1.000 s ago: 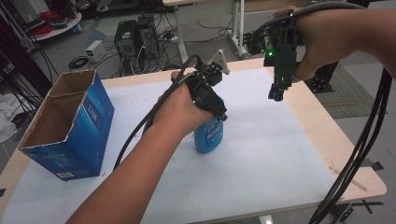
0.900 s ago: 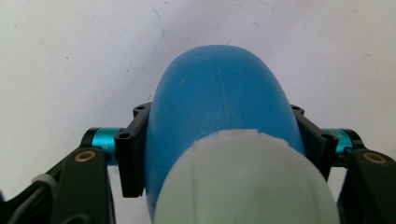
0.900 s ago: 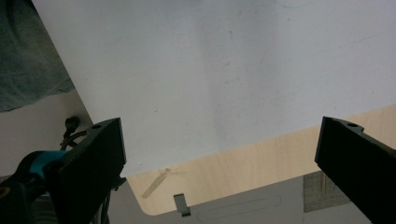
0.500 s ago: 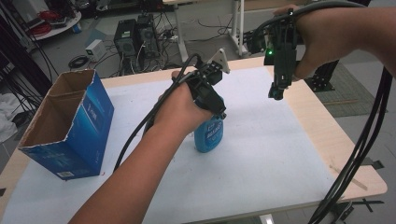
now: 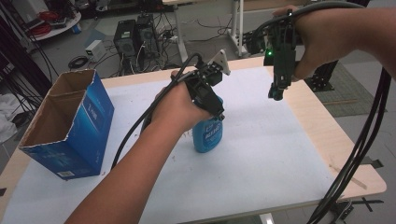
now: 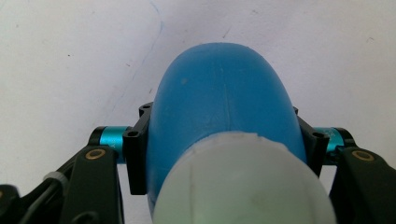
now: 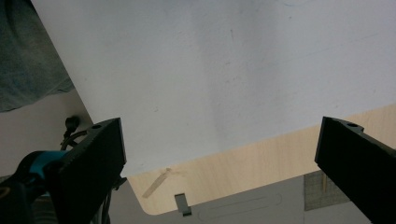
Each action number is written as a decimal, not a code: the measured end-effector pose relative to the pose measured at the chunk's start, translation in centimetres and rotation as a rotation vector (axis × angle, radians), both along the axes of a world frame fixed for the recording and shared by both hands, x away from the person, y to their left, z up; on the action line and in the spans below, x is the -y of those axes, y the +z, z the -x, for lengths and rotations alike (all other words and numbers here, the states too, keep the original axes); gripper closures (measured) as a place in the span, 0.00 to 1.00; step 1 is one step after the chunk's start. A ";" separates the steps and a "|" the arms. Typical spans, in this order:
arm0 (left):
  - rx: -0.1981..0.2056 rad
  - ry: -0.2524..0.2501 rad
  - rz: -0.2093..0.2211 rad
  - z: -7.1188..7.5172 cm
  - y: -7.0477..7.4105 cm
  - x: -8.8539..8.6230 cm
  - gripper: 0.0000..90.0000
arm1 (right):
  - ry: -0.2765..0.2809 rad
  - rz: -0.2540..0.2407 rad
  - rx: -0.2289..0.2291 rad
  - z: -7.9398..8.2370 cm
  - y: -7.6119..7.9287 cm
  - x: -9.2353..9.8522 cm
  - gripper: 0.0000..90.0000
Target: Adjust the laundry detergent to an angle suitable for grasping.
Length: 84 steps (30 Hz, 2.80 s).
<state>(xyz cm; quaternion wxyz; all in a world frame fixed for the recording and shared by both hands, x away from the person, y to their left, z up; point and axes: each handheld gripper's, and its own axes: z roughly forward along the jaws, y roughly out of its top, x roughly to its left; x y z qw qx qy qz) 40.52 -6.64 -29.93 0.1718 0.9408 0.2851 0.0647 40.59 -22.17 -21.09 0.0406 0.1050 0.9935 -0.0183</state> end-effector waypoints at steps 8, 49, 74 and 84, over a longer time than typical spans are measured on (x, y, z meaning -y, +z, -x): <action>0.009 -0.027 0.010 0.8 1.4 -0.5 0.42 | 0.022 0.005 0.001 0.0 0.0 -0.3 0.01; -0.023 -0.595 -0.037 4.7 4.7 -6.9 0.42 | 0.002 0.014 -0.004 1.4 -0.3 -2.1 0.01; -0.021 -0.955 0.059 4.7 2.5 -9.8 0.42 | -0.006 0.007 0.000 1.7 -0.7 -1.5 0.01; -0.017 -0.994 0.033 4.9 1.3 -10.8 0.42 | -0.005 0.008 0.000 1.8 -0.8 -1.7 0.01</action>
